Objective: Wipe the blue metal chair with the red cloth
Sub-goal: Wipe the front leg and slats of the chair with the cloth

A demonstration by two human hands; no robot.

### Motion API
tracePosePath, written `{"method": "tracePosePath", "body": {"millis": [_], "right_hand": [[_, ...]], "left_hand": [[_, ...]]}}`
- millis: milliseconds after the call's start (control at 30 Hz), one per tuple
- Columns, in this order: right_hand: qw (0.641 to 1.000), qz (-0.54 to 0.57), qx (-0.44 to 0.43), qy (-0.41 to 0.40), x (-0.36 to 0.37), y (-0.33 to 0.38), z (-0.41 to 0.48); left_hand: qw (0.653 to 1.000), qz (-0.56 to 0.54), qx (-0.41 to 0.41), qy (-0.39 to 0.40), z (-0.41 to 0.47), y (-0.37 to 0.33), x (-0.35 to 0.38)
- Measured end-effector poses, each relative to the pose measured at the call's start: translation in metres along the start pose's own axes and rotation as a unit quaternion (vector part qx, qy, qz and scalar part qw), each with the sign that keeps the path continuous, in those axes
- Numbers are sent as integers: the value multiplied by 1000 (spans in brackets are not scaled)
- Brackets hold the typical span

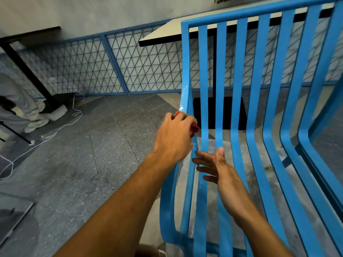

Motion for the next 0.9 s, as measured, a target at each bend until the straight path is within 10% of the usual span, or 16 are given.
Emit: {"method": "tracePosePath", "body": {"millis": [167, 333, 500, 600, 767, 900], "right_hand": [[1000, 2, -4, -11, -2, 0, 1], [1000, 2, 1, -24, -6, -5, 3], [1000, 7, 5, -9, -4, -5, 4], [1000, 2, 9, 25, 8, -3, 1], [996, -24, 19, 81, 23, 2, -9], [993, -43, 37, 102, 28, 2, -9]], "left_hand": [[970, -216, -67, -85, 8, 23, -12], [965, -165, -179, -98, 11, 44, 8], [997, -48, -39, -49, 13, 19, 5], [984, -175, 9, -30, 19, 25, -3], [928, -290, -171, -159, 39, 69, -12], [943, -260, -187, -95, 51, 61, 11]]}}
Point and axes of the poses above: each hand's wrist, its own z-axis towards the middle knuckle, its own x-axis out of the palm, y = z × x, the point moved 7 cm from there along z, towards the middle knuckle, and after that the axes turned 3 degrees about -y, right-handed, at the moved point
